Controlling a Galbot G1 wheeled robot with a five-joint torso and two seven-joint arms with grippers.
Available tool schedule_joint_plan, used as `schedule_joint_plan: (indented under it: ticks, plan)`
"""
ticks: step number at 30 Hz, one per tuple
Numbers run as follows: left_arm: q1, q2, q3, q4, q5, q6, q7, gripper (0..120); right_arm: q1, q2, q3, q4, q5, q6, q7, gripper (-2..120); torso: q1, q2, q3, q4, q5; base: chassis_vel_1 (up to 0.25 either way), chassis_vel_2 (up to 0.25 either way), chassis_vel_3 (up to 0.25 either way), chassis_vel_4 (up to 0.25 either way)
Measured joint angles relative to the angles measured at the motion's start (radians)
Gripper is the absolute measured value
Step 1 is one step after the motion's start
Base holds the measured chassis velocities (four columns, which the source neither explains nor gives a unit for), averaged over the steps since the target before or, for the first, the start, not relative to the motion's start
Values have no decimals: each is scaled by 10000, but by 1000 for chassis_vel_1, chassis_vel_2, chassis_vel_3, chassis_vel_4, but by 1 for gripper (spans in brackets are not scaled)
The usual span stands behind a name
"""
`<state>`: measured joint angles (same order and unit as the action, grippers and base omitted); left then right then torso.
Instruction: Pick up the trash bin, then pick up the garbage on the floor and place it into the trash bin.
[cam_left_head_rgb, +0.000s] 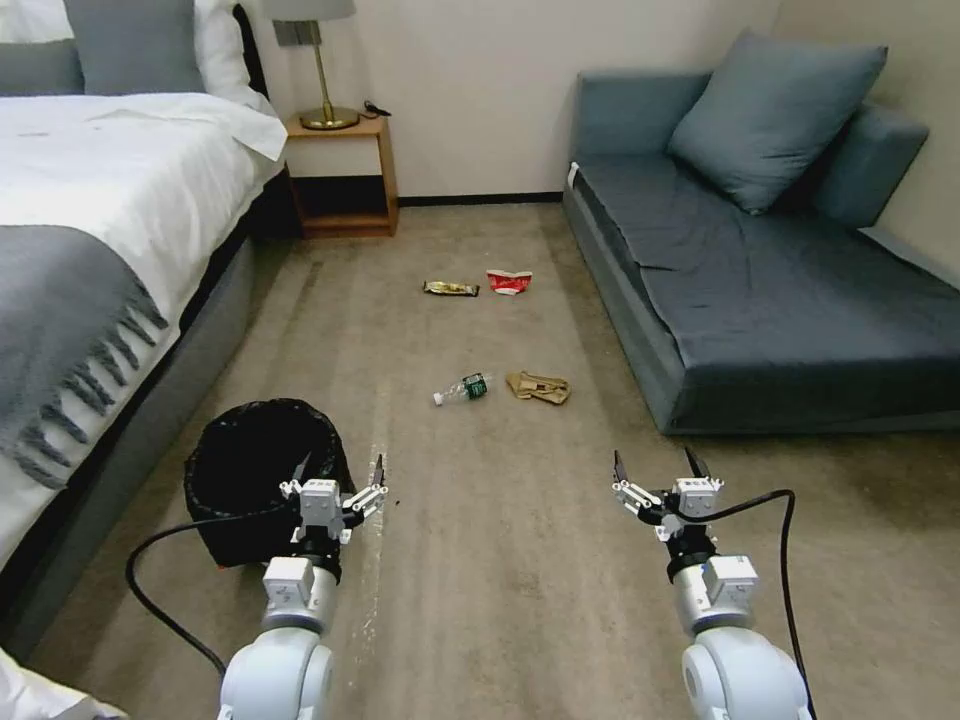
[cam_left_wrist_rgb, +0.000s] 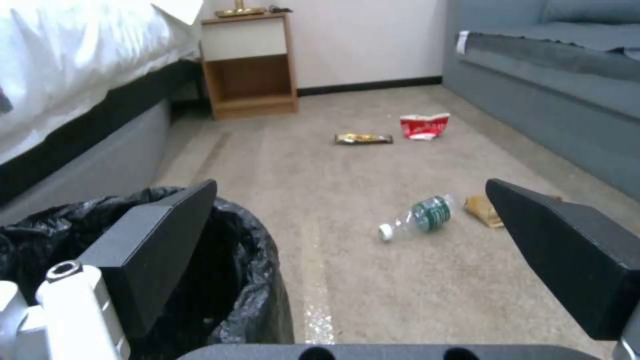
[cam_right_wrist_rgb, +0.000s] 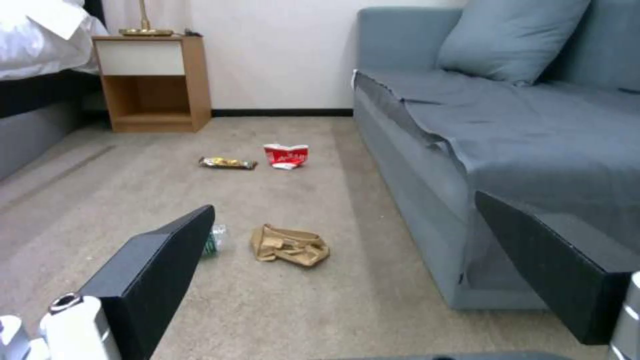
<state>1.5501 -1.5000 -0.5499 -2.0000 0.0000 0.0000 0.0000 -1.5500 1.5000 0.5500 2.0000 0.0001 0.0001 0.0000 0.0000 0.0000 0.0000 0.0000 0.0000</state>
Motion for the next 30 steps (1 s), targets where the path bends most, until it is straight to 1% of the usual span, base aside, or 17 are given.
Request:
schedule_joint_plan:
  ticks: [25, 28, 29, 30]
  plan:
    - [4, 21, -34, -1, -48, 6, 2, 100, -22, 1, -9, 7, 2, -10, 4, 100, 0, 1, 0, 0, -1, 0, 0, 0, 0]
    - [100, 244, -383, -144, -600, 100, -122, 100, -385, 50, -227, 344, 57, -196, 219, 100, 0, 1, 0, 1, -1, 0, 0, 0, 0]
    - [163, 401, -622, -256, -978, 170, -218, 100, -789, 120, -482, 701, 120, -407, 436, 100, 0, 1, 0, 1, -1, 0, 0, 0, 0]
    - [163, 401, -622, -256, -978, 170, -218, 100, -789, 120, -482, 701, 120, -407, 436, 100, 0, 1, 0, 1, -1, 0, 0, 0, 0]
